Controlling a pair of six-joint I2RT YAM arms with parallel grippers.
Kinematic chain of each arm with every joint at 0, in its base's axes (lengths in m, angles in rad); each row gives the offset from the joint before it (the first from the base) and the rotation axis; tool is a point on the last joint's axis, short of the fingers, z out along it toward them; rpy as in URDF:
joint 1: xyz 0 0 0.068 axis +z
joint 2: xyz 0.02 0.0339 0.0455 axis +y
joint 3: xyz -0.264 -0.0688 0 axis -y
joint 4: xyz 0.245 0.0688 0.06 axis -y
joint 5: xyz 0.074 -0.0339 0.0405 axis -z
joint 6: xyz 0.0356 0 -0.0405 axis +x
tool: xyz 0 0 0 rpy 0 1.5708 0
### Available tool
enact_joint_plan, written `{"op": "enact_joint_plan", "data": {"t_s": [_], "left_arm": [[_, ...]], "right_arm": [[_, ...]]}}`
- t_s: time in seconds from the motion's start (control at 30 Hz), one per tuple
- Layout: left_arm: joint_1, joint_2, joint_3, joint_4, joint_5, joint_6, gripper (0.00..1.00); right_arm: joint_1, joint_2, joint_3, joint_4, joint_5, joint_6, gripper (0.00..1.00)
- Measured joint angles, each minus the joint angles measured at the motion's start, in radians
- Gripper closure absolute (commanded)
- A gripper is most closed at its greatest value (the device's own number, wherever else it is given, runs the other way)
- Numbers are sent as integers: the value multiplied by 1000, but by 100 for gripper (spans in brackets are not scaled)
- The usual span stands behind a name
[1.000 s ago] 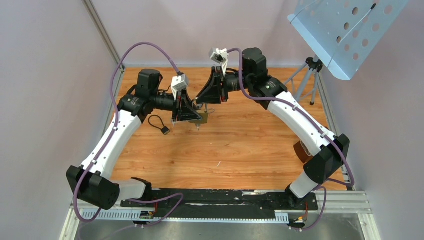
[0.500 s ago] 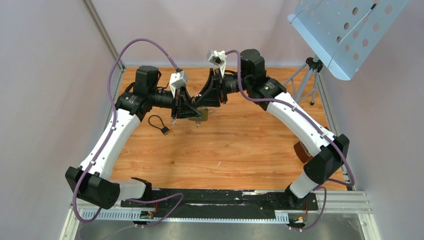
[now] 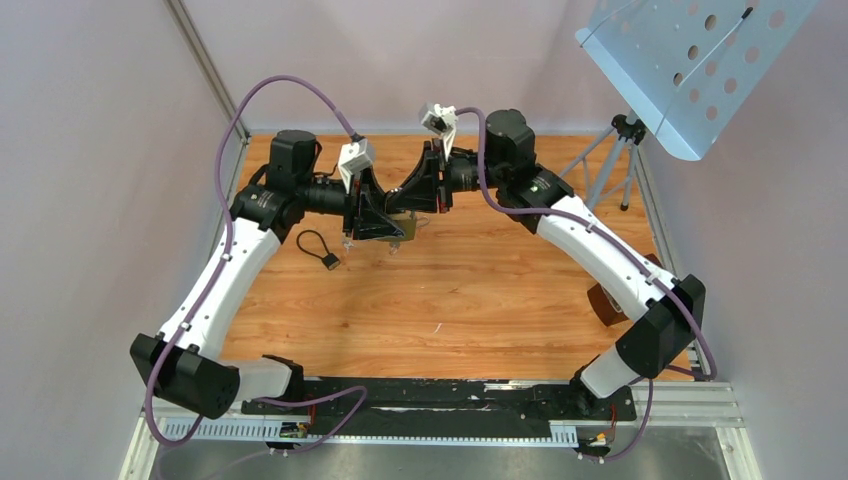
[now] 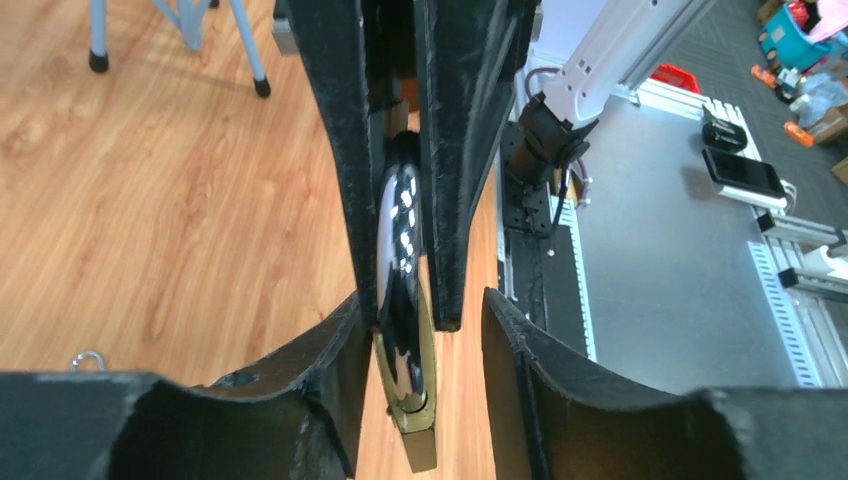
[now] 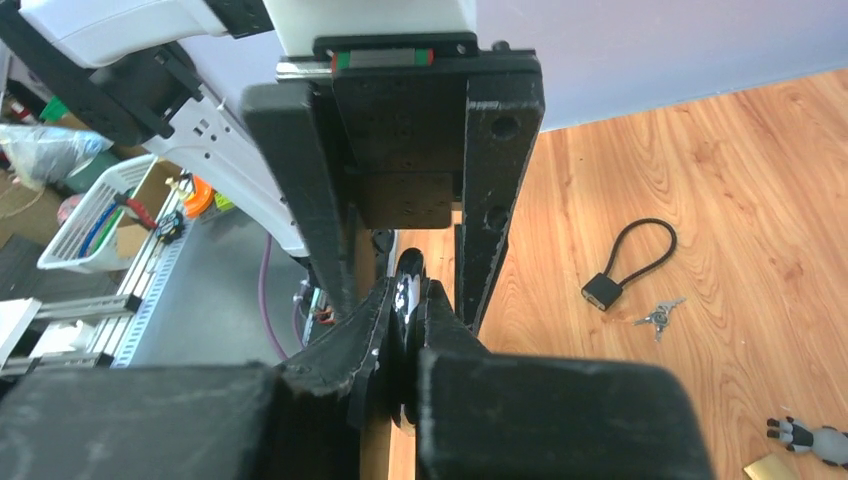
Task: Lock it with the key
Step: Lock the lock.
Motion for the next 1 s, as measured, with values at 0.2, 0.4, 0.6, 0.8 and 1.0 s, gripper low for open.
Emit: {"op": "enact_joint_plan", "data": {"t_s": [0.2, 0.4, 0.6, 0.8, 1.0], "left_arm": [[0, -41, -82, 256, 18, -161, 33], [0, -86, -229, 655, 24, -456, 31], [0, -86, -329, 1086, -63, -771, 31], [0, -77, -439, 1532, -210, -1065, 30], [-14, -49, -502, 1841, -360, -1226, 32]], "right_arm": [[0, -58, -82, 93, 100, 54, 100], [0, -139, -153, 199, 183, 109, 100], [0, -196, -198, 339, 245, 175, 100], [0, -223, -279, 521, 337, 259, 100], [0, -223, -302, 604, 394, 342, 100]]}}
